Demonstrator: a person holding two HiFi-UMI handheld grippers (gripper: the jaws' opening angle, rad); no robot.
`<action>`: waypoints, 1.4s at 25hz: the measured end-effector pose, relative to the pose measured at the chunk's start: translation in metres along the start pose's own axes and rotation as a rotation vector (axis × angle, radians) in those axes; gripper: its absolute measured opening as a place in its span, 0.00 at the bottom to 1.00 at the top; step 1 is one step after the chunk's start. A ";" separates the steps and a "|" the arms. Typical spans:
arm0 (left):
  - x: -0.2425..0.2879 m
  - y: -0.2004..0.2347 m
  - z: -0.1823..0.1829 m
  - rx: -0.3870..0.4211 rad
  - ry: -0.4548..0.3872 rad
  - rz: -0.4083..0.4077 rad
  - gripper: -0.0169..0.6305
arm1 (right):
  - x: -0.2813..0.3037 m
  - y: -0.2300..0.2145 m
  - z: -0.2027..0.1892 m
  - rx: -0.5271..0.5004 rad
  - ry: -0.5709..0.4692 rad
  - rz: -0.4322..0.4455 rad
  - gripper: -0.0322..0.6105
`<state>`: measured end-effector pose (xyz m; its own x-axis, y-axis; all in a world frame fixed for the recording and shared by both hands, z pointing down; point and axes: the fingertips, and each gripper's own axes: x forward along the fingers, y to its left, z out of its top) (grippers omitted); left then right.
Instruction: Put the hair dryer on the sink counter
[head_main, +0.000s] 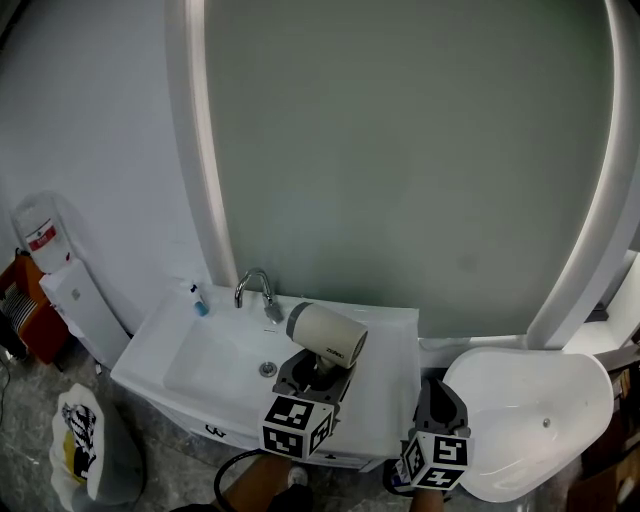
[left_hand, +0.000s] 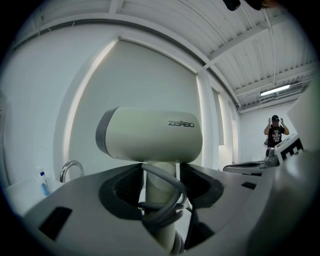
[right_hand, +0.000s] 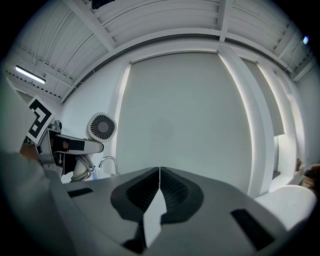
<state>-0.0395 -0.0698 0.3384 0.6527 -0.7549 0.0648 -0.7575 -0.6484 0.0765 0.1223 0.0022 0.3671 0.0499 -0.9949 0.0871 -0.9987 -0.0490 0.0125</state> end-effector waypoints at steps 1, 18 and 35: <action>0.006 0.002 -0.001 0.001 0.003 -0.006 0.38 | 0.006 -0.002 -0.001 -0.002 0.002 -0.006 0.08; 0.119 0.070 -0.012 -0.046 0.049 -0.121 0.38 | 0.127 -0.006 0.004 -0.032 0.056 -0.101 0.08; 0.159 0.052 -0.001 -0.049 0.043 -0.054 0.38 | 0.160 -0.050 0.019 -0.018 0.022 -0.040 0.08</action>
<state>0.0245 -0.2235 0.3538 0.6935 -0.7133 0.1015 -0.7201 -0.6817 0.1294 0.1799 -0.1560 0.3615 0.0904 -0.9901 0.1078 -0.9956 -0.0871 0.0344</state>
